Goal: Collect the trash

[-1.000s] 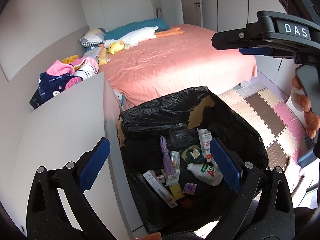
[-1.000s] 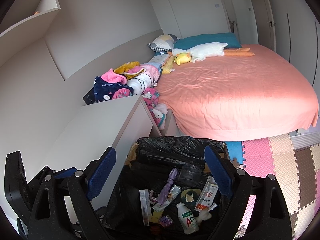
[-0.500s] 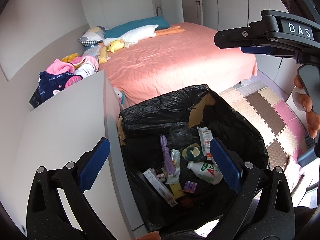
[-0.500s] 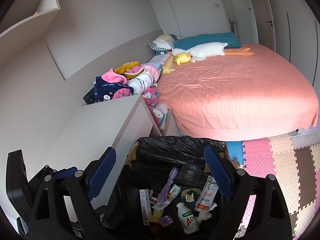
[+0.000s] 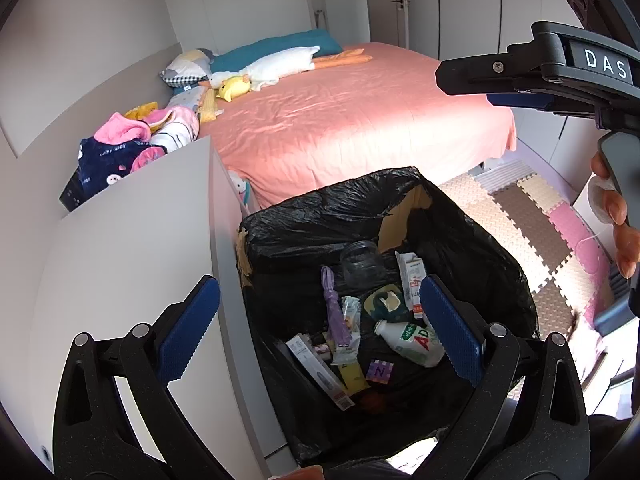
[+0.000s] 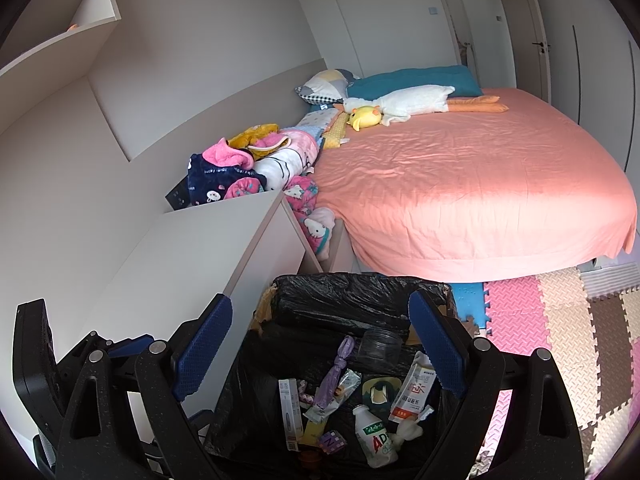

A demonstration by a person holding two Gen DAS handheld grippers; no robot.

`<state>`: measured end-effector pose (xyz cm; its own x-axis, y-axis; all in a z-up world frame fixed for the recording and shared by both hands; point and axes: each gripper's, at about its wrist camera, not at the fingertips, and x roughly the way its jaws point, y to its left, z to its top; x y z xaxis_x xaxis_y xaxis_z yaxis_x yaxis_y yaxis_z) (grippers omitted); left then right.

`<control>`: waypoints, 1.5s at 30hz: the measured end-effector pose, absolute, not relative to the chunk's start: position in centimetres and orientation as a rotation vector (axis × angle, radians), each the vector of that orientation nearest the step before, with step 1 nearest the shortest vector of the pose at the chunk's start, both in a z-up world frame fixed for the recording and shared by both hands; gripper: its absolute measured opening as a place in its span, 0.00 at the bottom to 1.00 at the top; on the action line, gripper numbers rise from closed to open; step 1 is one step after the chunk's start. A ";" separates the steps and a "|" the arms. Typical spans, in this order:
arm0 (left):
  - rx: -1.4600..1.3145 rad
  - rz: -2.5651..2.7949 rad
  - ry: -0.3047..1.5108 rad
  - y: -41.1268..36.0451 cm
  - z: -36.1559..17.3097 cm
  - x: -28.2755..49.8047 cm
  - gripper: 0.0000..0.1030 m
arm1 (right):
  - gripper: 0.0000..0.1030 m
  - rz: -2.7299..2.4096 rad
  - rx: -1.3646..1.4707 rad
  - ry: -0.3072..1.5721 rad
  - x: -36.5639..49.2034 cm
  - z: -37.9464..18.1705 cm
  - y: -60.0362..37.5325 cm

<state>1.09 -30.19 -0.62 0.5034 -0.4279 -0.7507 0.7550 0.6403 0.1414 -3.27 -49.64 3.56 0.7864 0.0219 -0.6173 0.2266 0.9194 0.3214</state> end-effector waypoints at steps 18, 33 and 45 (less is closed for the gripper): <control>0.498 -0.735 0.750 -30.3 -1.0 1.2 0.94 | 0.87 -0.114 0.408 0.664 -3.6 3.2 -49.8; 0.450 -0.672 0.816 -30.8 -2.8 2.5 0.94 | 0.97 -0.204 0.440 0.674 -4.2 0.9 -50.3; 0.454 -0.679 0.830 -31.6 -3.8 2.5 0.94 | 0.97 -0.201 0.447 0.671 -4.1 -0.5 -50.8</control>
